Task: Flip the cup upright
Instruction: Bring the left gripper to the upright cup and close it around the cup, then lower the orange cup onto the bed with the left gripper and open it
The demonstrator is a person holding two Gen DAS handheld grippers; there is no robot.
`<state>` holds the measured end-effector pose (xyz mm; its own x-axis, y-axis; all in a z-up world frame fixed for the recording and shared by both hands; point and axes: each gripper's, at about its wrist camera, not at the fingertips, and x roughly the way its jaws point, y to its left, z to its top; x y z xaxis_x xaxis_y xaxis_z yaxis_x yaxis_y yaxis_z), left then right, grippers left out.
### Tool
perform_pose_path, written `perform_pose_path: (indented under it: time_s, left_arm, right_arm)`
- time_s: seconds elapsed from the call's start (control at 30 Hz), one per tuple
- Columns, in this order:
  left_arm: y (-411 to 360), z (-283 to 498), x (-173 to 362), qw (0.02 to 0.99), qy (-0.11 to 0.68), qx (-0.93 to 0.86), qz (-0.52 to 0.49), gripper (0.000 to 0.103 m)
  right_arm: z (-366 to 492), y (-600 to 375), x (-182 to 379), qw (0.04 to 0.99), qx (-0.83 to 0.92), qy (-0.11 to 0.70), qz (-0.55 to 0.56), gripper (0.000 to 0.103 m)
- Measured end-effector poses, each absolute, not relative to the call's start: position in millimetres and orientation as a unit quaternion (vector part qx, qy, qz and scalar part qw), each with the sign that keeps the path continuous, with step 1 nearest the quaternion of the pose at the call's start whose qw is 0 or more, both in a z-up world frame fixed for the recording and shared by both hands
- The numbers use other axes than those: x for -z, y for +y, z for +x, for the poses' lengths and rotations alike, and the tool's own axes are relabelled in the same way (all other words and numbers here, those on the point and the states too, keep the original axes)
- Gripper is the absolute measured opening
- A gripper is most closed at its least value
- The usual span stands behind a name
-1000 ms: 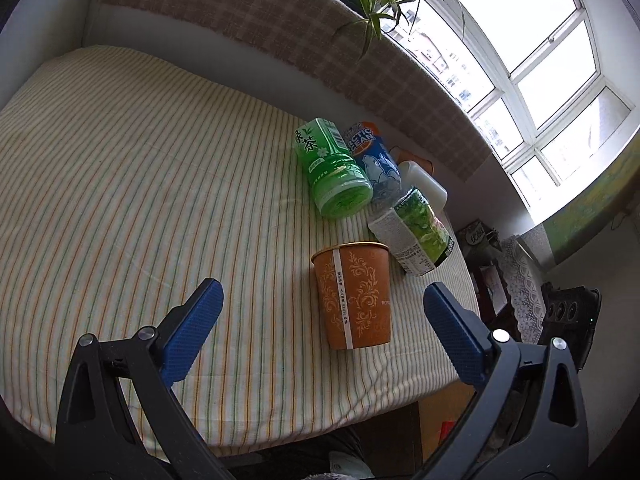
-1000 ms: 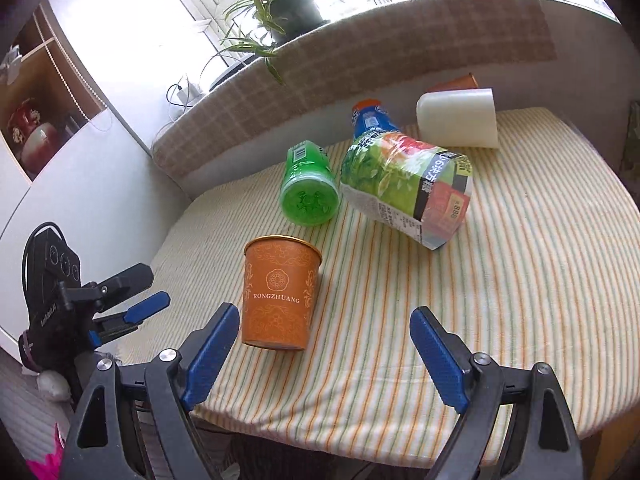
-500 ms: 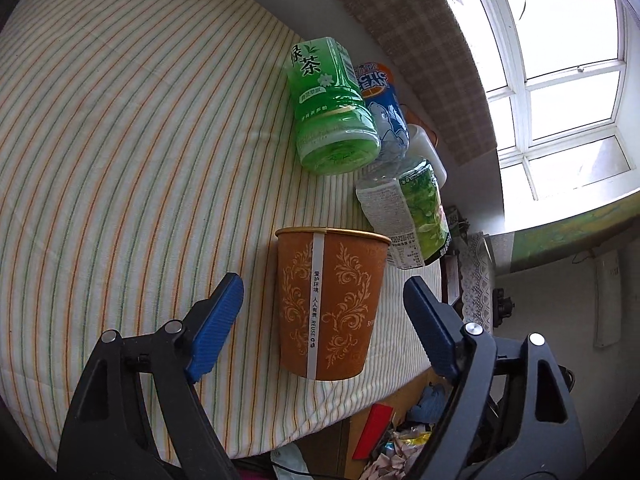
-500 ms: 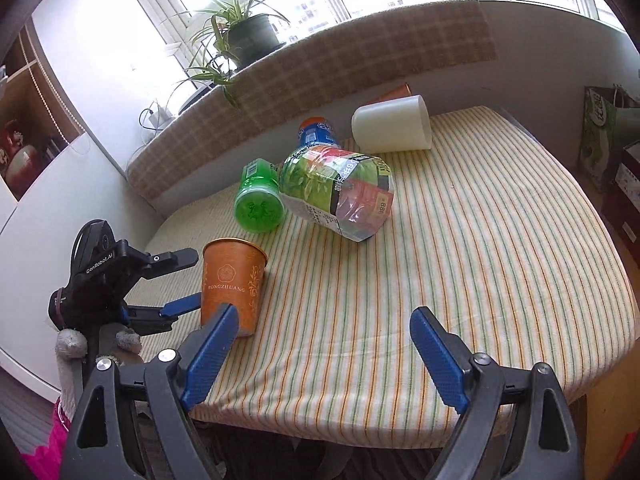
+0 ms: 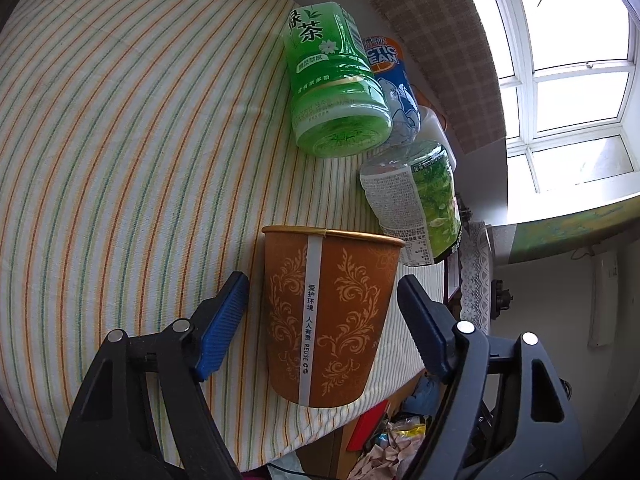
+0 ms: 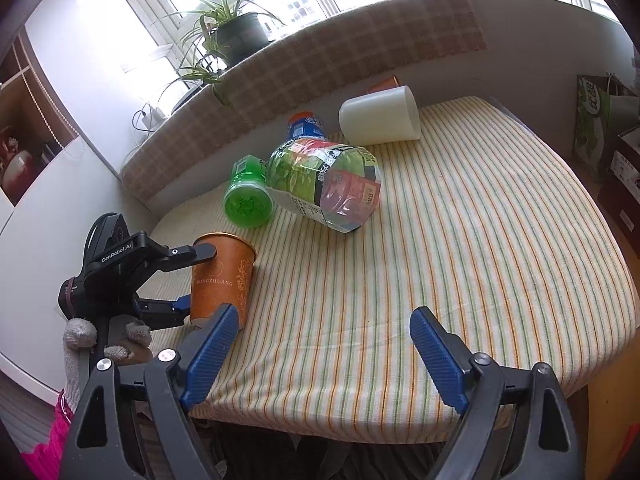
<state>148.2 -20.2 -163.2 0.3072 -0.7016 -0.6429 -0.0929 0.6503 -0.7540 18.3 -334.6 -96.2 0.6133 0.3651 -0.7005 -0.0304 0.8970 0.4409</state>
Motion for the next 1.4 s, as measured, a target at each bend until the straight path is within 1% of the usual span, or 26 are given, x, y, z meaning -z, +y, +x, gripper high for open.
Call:
perform_pose_path:
  time_s: [0.07, 0.13, 0.3, 0.5, 0.77, 0.93, 1.3, 1.4]
  left_arm:
    - [-21.5, 149.2, 164.0, 0.724, 0.55, 0.21, -0.36, 0.077]
    - [-22.3, 150.6, 164.9, 0.721, 0.55, 0.213, -0.363, 0.072]
    - [-26.4, 152.0, 164.0, 0.722, 0.55, 0.217, -0.359, 0.068]
    - [-34.7, 148.2, 151.4, 0.746, 0.539, 0.215, -0.326, 0.068]
    - [-55.0, 134.0, 120.0, 0.804, 0.502, 0.213, -0.237, 0.067]
    - [-65.9, 126.1, 107.6, 0.827, 0.481, 0.213, -0.199, 0.067]
    - [-83.8, 123.3, 94.7, 0.882, 0.413, 0.201, -0.106, 0.067]
    - [-86.1, 127.3, 96.3, 0.89, 0.4, 0.196, -0.094, 0.067]
  right_arm:
    - [18.0, -335.7, 97.4, 0.876, -0.11, 0.426, 0.198, 0.089]
    - [17.7, -336.3, 98.1, 0.876, -0.11, 0.427, 0.198, 0.089]
    - [17.1, -336.7, 99.5, 0.875, -0.108, 0.428, 0.198, 0.089]
    - [15.8, -336.7, 98.8, 0.877, -0.106, 0.427, 0.196, 0.089]
    - [17.9, -335.2, 100.2, 0.875, -0.106, 0.429, 0.196, 0.089]
    - [16.9, -334.4, 100.3, 0.875, -0.106, 0.429, 0.198, 0.089]
    - [14.4, -337.6, 100.6, 0.875, -0.101, 0.429, 0.202, 0.089]
    - [13.8, -337.5, 100.5, 0.875, -0.1, 0.429, 0.201, 0.089]
